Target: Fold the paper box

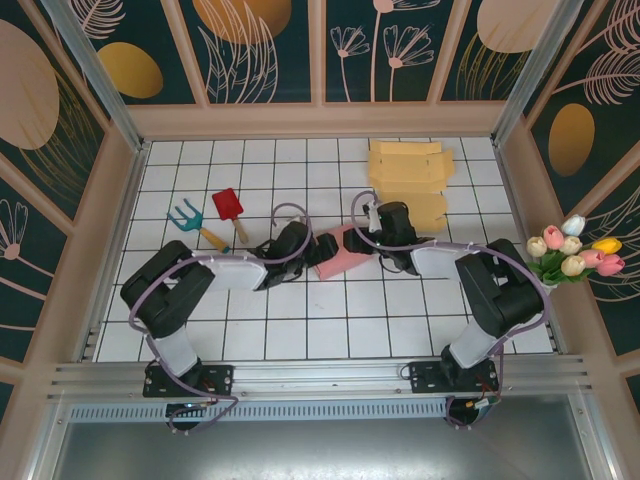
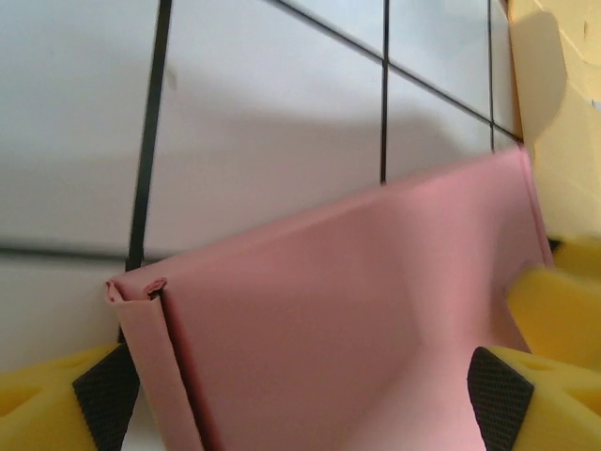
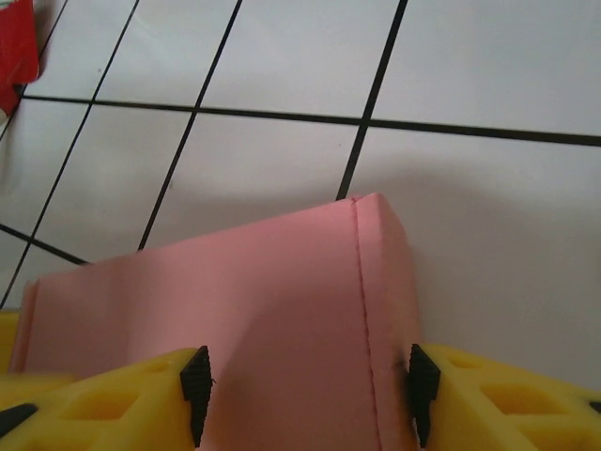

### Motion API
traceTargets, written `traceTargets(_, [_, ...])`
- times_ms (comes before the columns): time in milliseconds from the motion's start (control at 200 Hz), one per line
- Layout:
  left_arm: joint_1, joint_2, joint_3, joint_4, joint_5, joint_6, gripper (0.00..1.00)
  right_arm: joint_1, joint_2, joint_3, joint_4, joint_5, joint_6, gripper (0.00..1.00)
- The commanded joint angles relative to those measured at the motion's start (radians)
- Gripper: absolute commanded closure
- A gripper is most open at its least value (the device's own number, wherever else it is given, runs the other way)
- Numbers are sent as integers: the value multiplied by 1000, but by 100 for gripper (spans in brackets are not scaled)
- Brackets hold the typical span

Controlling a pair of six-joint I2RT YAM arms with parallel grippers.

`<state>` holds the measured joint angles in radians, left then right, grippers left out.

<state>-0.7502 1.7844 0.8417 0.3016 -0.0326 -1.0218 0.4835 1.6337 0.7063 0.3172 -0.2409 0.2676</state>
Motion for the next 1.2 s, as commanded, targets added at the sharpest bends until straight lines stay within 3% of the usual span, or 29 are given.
traceTargets(0, [63, 41, 113, -53, 65, 94, 8, 9, 9, 13, 83, -54, 53, 41])
traceTargets(205, [152, 85, 257, -128, 73, 155, 8, 8, 85, 113, 170, -27, 156, 42])
traceTargets(520, [332, 207, 399, -209, 105, 189, 8, 12, 355, 408, 198, -39, 247, 46])
traceTargets(716, [454, 241, 460, -256, 99, 219, 8, 36, 439, 477, 268, -50, 277, 48])
traceTargets(901, [518, 258, 484, -281, 138, 226, 7, 58, 442, 477, 312, -38, 300, 48])
traceTargets(1196, [497, 70, 262, -175, 166, 151, 8, 112, 305, 372, 250, 138, 224, 43])
